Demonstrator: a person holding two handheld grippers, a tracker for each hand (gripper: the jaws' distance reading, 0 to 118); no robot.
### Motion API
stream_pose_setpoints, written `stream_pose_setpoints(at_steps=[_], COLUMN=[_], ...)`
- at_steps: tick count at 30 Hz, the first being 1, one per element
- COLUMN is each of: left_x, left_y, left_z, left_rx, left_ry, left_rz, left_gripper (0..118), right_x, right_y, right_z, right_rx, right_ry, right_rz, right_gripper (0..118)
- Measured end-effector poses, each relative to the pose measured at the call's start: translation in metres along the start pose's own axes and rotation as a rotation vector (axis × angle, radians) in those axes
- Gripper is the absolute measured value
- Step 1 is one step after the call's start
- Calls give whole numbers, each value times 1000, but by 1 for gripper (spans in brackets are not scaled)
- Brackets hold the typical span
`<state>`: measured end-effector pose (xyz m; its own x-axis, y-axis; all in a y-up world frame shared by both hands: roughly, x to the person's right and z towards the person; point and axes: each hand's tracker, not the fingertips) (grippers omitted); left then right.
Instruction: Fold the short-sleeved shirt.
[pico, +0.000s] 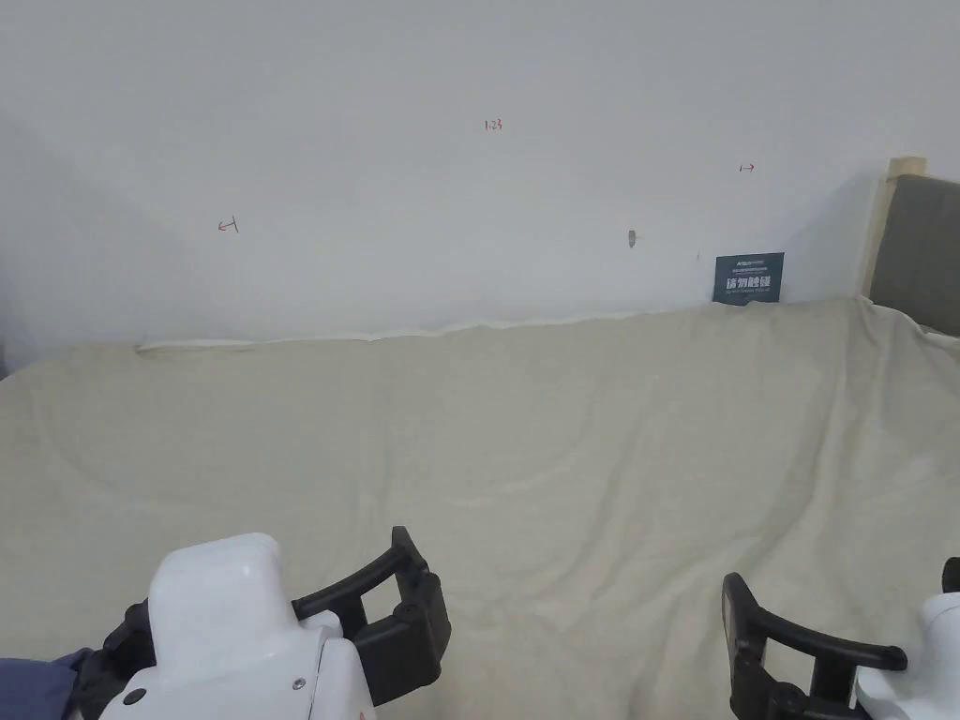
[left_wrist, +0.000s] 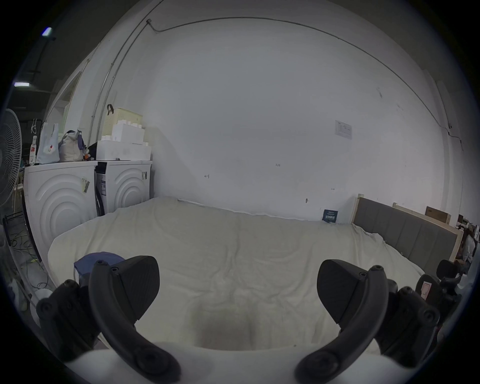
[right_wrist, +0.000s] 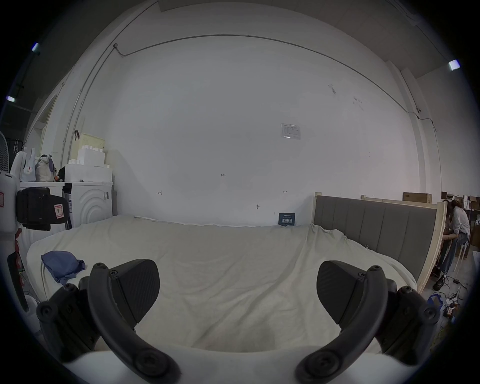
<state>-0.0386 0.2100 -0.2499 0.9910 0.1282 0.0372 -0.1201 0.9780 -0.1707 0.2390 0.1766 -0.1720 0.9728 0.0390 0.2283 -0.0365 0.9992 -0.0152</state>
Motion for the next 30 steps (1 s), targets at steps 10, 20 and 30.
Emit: stream_pose_setpoints(at_steps=[10, 20, 30], left_x=[0, 1, -6], left_y=[-2, -4, -2], left_z=[-2, 1, 1], left_rx=[3, -1, -7], left_ry=[55, 32, 37], left_rz=[-4, -23, 9], left_gripper=[118, 118, 118], right_x=[2, 0, 0], right_y=[0, -2, 0], right_z=[0, 1, 3], right_rx=[-4, -11, -5], right_ry=[-4, -7, -6], right_rz=[-13, -14, -15], right_gripper=[118, 118, 118])
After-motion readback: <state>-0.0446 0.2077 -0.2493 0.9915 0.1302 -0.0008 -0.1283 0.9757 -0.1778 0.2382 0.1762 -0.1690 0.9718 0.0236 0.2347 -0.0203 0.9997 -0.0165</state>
